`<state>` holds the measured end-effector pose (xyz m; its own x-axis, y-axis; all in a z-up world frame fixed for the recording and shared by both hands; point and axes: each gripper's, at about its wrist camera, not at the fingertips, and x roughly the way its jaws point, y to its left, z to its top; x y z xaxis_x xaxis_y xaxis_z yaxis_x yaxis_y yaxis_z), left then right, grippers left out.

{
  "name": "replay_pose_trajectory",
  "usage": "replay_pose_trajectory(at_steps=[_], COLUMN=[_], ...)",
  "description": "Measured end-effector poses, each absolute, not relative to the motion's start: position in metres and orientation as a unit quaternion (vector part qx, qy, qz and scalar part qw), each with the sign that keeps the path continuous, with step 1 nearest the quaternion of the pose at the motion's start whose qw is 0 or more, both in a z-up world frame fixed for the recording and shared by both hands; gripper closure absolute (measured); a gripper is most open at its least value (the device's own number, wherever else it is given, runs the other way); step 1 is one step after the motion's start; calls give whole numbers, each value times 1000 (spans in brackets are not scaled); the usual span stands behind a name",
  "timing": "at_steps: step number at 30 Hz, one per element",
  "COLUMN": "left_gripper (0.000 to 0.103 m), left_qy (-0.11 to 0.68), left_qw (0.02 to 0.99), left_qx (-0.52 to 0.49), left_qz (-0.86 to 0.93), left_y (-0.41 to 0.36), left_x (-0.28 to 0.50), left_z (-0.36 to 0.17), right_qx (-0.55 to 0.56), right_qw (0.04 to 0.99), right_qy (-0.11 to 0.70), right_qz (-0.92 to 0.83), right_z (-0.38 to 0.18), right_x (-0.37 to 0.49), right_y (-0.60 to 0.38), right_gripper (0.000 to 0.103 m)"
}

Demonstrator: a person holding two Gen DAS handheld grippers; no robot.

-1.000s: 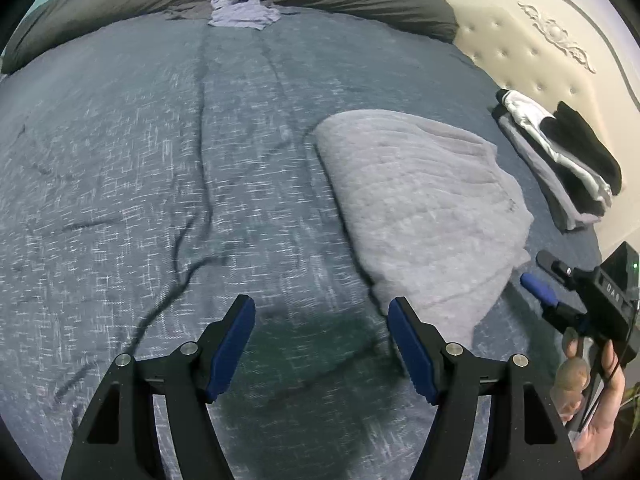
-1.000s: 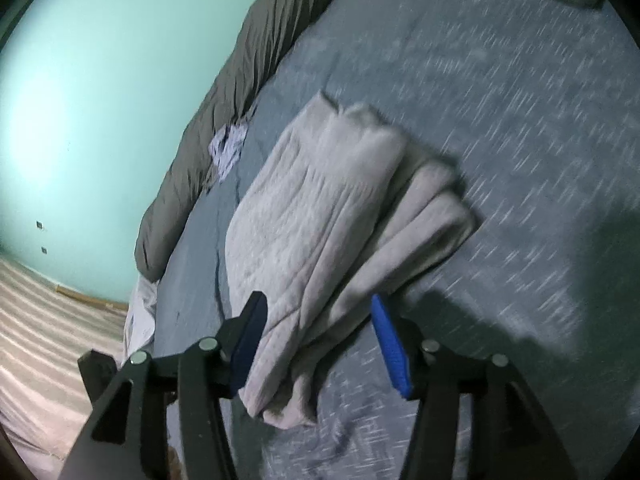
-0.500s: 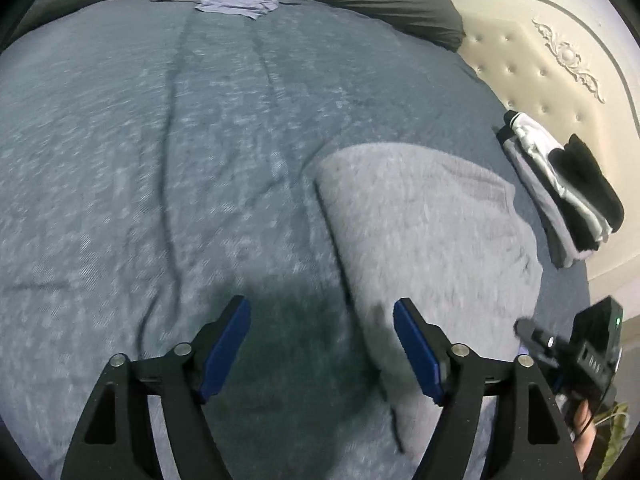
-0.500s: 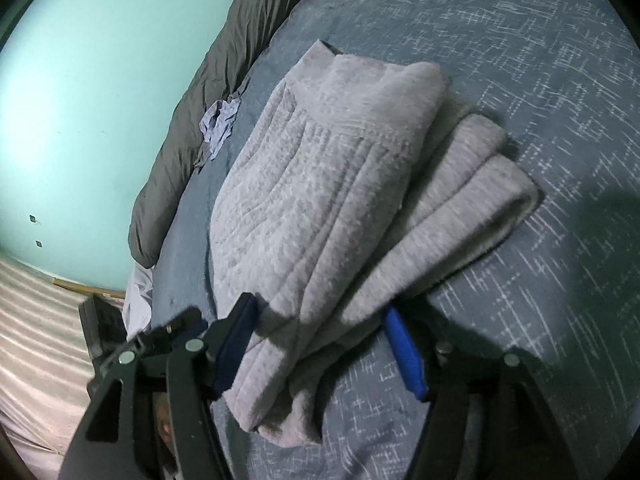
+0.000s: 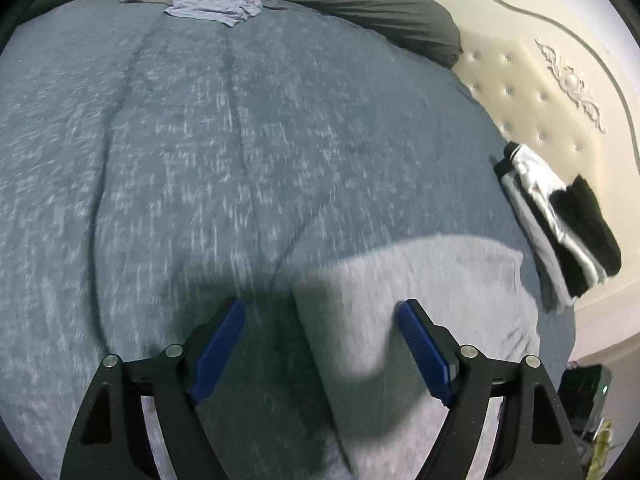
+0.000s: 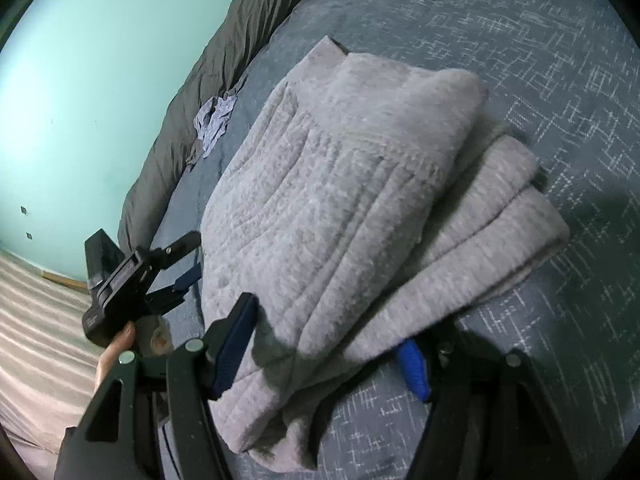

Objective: Fold clothes
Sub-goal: 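Grasp the folded sweater end with both tools and fold it over, then pinch the folded grey sweater with the left tool and lift it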

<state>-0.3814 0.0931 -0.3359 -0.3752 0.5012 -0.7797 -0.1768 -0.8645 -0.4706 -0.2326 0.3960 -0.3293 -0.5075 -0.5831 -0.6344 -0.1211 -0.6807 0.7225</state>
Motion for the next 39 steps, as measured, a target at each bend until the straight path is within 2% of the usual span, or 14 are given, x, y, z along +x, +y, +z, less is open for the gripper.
replay_pose_trajectory(at_steps=[7, 10, 12, 13, 14, 16, 18, 21, 24, 33, 39], left_gripper=[20, 20, 21, 24, 34, 43, 62, 74, 78, 79, 79], left_qy=[-132, -125, -115, -109, -103, -91, -80, -62, -57, -91, -114], left_qw=[249, 266, 274, 278, 282, 289, 297, 308, 311, 309, 305], left_qx=[-509, -512, -510, -509, -508, -505, -502, -498, -492, -464, -436], left_qz=[814, 807, 807, 807, 808, 808, 808, 809, 811, 825, 839], left_y=[118, 128, 133, 135, 137, 141, 145, 151, 147, 103, 77], left_x=[-397, -399, -395, -393, -391, -386, -382, -375, -367, -322, -279], left_z=[-337, -340, -338, -336, -334, -331, -327, -321, -310, -266, -240], right_qx=[467, 464, 462, 461, 460, 457, 453, 446, 447, 474, 495], right_qw=[149, 150, 151, 152, 154, 160, 170, 189, 208, 286, 340], right_qy=[-363, -355, -348, -345, -343, -336, -330, -323, -314, -287, -218], right_qz=[-792, -797, -802, -803, -805, -808, -811, -813, -811, -782, -769], right_z=[-325, -323, -321, -320, -319, -315, -309, -296, -285, -245, -214], right_x=[-233, -231, -230, -230, -230, -230, -229, -231, -236, -268, -294], right_y=[396, 396, 396, 396, 396, 396, 396, 396, 396, 399, 377], right_gripper=[40, 49, 59, 62, 65, 71, 75, 78, 79, 80, 80])
